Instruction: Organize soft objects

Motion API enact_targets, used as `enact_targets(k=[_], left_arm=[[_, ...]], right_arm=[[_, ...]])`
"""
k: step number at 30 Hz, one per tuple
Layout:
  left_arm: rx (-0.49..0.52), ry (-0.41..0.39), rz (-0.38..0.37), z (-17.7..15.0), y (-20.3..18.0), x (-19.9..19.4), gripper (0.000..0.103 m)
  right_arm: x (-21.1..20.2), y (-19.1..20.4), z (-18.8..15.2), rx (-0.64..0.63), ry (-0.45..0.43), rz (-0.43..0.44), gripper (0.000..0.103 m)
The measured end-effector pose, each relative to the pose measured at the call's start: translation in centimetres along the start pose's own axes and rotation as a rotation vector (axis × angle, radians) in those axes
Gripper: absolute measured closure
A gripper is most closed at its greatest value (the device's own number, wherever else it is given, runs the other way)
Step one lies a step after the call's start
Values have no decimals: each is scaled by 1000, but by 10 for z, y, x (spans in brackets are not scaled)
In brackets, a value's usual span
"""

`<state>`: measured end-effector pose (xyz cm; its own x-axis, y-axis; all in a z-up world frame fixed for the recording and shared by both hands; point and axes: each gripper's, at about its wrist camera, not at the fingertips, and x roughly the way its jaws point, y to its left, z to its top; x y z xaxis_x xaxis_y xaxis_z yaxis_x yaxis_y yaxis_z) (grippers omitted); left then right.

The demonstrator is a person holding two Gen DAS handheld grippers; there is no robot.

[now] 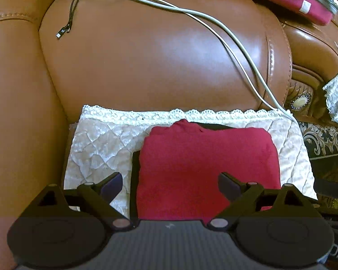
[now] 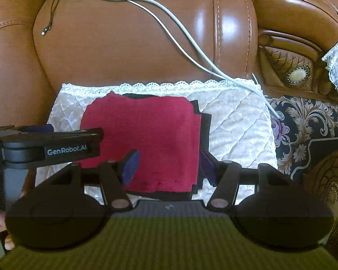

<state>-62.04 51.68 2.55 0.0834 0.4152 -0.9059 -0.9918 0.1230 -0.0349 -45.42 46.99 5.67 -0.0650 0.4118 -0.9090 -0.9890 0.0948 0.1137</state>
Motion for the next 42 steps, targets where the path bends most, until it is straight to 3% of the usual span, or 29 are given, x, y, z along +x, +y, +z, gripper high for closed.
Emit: enact_targets(k=[32, 42], left_arm=[[49, 16, 71, -67, -16, -29, 8], [72, 5, 60, -88, -25, -34, 8]], right_arm=[[-23, -14, -71, -6, -24, 33, 35], [-28, -18, -89, 2, -56, 84, 35]])
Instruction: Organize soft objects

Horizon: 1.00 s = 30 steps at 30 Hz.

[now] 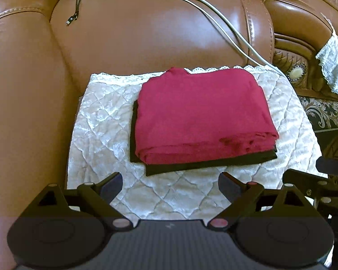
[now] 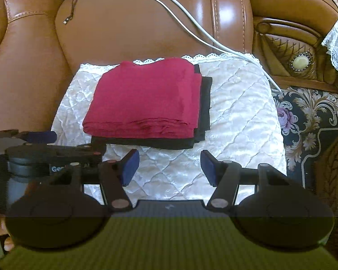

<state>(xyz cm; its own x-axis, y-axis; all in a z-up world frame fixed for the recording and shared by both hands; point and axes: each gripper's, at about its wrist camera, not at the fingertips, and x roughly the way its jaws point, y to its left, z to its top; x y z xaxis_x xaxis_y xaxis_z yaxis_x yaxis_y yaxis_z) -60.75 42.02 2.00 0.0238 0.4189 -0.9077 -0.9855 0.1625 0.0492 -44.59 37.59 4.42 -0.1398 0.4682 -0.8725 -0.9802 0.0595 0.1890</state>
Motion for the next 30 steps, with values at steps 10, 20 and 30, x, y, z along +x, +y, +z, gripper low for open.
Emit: enact_targets(k=[10, 20, 30], left_arm=[[-2, -41, 5, -22, -11, -5, 8], [-29, -58, 9, -44, -15, -2, 8], [-54, -68, 3, -66, -16, 3, 8]], right_arm=[[-2, 1, -20, -26, -15, -25, 35], [2, -3, -46, -19, -25, -36, 35], [8, -7, -67, -6, -26, -36, 35]])
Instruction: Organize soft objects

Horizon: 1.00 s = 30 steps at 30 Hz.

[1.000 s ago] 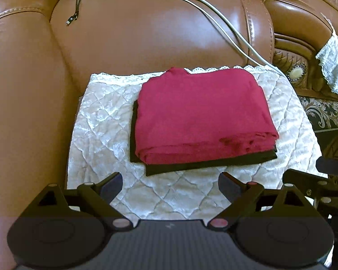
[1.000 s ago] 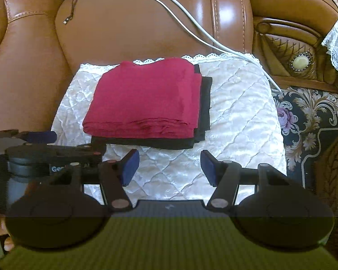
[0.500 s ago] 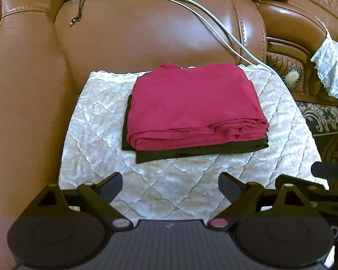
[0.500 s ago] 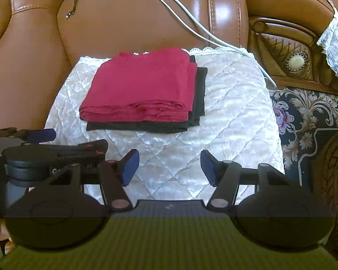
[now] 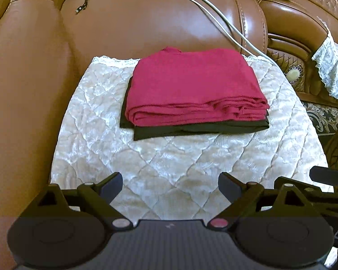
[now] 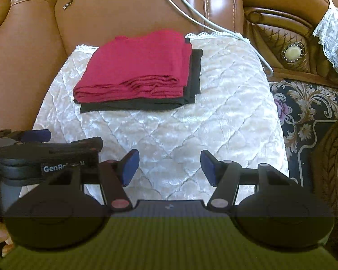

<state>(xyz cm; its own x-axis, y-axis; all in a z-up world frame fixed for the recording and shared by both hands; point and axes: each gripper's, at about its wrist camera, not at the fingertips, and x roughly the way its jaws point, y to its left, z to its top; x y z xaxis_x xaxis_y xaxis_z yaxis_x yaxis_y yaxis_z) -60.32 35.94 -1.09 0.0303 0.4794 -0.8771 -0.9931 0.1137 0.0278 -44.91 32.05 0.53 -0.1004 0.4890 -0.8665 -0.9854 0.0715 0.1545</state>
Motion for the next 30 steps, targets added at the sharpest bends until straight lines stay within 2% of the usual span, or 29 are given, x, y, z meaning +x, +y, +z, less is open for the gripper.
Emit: enact_targets(k=[18, 30], left_arm=[[-45, -22, 11, -30, 4, 11, 8], [-31, -47, 19, -40, 2, 19, 8]], right_arm=[[12, 6, -26, -41, -39, -18, 35], [21, 5, -37, -39, -61, -33, 35]])
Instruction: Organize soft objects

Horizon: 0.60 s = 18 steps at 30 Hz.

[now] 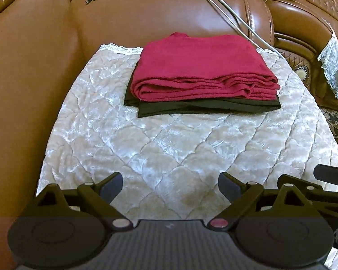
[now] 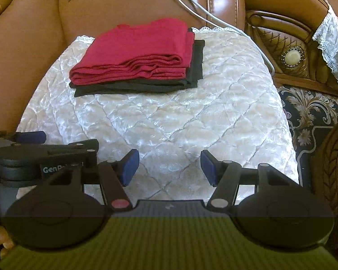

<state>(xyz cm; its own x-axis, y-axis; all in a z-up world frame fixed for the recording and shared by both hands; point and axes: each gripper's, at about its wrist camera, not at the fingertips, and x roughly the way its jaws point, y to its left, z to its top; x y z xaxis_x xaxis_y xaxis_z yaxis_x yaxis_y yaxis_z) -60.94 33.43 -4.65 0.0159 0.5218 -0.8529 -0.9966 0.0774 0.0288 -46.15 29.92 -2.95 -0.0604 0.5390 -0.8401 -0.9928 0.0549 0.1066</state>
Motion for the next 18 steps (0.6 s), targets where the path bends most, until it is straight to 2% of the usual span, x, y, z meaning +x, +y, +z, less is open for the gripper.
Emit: enact_targets(k=[12, 18], left_arm=[[-6, -16, -6, -10, 0, 9, 8], [-7, -40, 1, -14, 2, 13, 3]], right_arm=[[10, 0, -12, 6, -21, -22, 35], [11, 2, -15, -1, -47, -27, 35]])
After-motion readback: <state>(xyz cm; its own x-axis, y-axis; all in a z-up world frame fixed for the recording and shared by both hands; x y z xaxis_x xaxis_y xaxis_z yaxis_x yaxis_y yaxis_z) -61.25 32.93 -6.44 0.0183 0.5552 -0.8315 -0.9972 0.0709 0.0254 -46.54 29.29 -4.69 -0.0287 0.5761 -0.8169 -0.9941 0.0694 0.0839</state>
